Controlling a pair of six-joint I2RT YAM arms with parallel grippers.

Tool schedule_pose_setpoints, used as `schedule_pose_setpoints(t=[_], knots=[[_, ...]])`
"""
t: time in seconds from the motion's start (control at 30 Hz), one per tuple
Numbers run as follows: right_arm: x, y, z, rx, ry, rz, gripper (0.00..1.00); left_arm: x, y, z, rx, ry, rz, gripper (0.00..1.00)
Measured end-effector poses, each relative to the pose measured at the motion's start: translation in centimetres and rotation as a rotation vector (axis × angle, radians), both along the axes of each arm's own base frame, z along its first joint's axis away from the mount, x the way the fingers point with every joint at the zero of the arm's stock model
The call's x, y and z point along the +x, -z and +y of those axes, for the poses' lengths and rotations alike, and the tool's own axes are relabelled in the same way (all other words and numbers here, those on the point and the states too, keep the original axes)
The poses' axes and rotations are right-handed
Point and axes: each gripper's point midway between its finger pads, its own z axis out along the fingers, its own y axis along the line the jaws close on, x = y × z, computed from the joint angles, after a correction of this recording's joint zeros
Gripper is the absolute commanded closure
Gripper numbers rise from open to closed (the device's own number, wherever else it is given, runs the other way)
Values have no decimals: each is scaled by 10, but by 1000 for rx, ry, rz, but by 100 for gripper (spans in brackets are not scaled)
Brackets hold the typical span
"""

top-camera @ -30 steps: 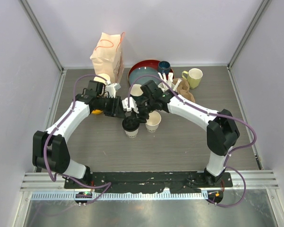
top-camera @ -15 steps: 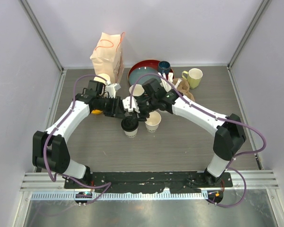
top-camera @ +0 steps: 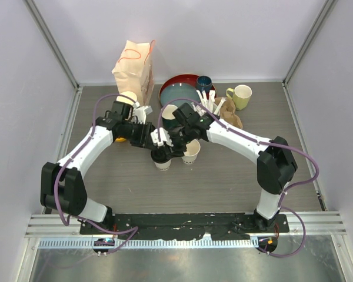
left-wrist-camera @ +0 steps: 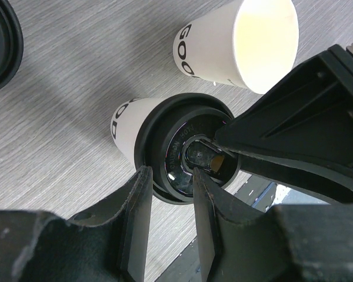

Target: Pack the takeout coffee

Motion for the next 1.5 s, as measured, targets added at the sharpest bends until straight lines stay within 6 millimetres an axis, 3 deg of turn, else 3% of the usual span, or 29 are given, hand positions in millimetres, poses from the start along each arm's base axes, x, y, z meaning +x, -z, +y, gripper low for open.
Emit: schedule_pose_setpoints(t=[0.3,0.83,1.5], knots=[[3,4,0,-2,16,-8,58,-6,6,0,6,13,16,66],[-6,7,5,150,101,-56,69,-3,12,-1,7,24,19,68],[-9,8,11,239,237,-182,70,1,12,0,17,48,-21,68]])
